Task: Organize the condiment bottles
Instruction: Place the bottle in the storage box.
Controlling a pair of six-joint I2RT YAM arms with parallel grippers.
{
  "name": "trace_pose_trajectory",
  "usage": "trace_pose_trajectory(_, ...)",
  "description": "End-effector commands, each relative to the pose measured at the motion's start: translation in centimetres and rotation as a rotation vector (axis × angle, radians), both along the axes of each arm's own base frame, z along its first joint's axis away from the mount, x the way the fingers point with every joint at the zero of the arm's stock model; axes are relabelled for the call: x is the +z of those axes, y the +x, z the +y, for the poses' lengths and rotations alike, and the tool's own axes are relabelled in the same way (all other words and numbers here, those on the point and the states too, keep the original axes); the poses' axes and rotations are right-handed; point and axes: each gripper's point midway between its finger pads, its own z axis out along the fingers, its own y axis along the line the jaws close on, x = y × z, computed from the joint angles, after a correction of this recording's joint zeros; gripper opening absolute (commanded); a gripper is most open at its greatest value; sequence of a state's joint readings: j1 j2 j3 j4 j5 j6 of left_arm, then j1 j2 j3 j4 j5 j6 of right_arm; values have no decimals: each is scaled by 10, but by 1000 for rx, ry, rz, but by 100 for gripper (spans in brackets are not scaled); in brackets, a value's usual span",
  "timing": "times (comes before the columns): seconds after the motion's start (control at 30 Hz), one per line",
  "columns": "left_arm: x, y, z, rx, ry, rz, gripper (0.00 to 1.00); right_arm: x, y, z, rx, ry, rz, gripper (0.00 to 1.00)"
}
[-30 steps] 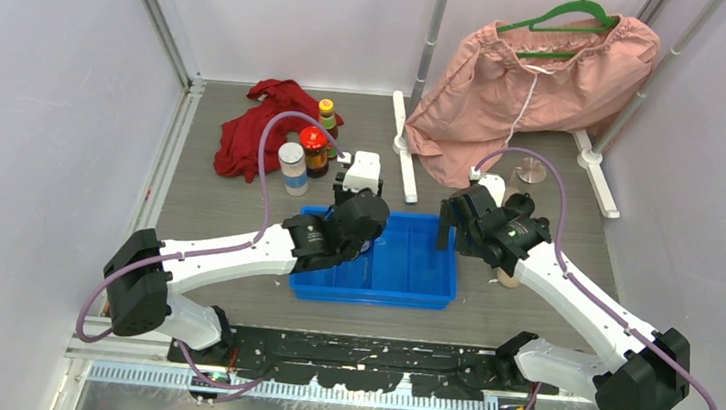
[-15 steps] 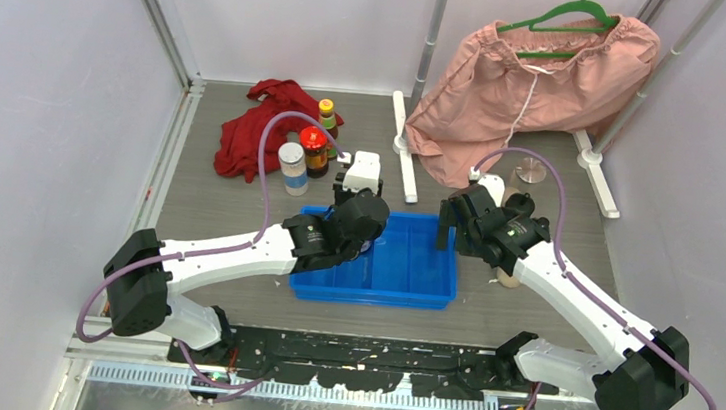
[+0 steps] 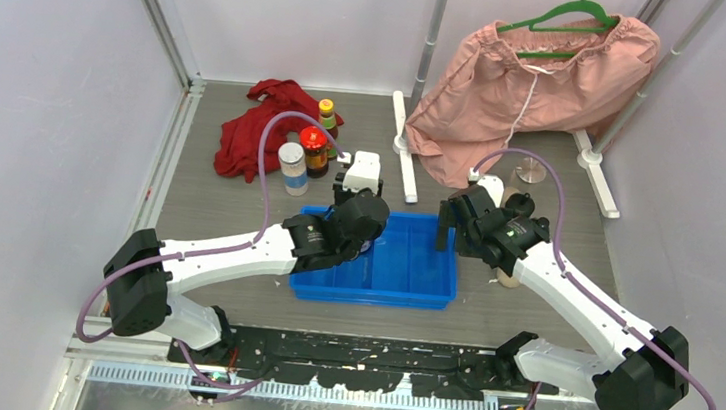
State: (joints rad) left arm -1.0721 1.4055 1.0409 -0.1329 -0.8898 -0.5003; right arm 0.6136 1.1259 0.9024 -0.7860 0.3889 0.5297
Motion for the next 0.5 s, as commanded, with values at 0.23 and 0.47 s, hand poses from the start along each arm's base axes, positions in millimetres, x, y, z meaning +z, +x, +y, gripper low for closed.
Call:
trace_pose_trajectory(0.23,9,2,7,34,-26,-16,48,3,2,3,-6,22,-25,100)
trace_pose_trajectory(0.47,11,1,8,39,-25,-20,48,3,2,3,-6,24,-24,100)
